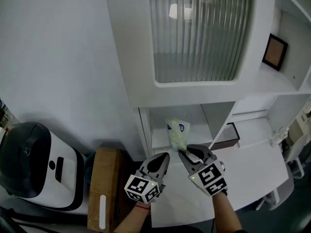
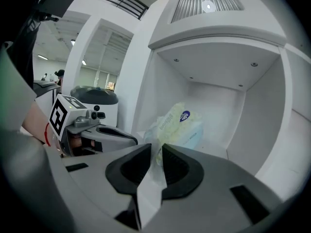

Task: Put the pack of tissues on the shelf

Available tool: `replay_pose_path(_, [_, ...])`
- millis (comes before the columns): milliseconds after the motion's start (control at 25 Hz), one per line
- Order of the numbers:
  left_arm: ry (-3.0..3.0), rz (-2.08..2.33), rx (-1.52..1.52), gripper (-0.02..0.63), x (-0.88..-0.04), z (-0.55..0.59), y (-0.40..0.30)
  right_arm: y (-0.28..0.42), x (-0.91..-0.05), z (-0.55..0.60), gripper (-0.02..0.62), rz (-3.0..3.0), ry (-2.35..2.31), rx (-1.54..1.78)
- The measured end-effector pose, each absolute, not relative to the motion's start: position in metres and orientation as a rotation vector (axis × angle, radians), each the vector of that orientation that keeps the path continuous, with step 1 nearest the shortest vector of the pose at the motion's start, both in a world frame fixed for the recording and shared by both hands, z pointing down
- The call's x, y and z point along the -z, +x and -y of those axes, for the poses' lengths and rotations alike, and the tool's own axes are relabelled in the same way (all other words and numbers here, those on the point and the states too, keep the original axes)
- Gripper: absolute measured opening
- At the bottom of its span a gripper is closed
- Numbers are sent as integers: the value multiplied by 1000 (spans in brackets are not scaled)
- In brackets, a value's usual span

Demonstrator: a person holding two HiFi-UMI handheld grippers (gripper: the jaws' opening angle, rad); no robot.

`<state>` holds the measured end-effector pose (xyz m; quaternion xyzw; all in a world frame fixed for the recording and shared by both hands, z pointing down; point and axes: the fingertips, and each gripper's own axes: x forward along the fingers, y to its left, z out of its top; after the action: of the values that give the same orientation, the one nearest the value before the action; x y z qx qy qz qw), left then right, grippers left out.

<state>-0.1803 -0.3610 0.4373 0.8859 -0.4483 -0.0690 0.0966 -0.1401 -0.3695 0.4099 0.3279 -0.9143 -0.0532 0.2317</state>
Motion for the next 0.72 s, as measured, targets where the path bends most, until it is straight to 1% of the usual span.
replay_pose_path(440, [2644,1275,204,6,-439,363,-185,-151,-417,396,75,2433,869,121])
replay_pose_path(720, [2634,1273,203,6,-444,363,-190,-157,-419,410,114,2401,904,177])
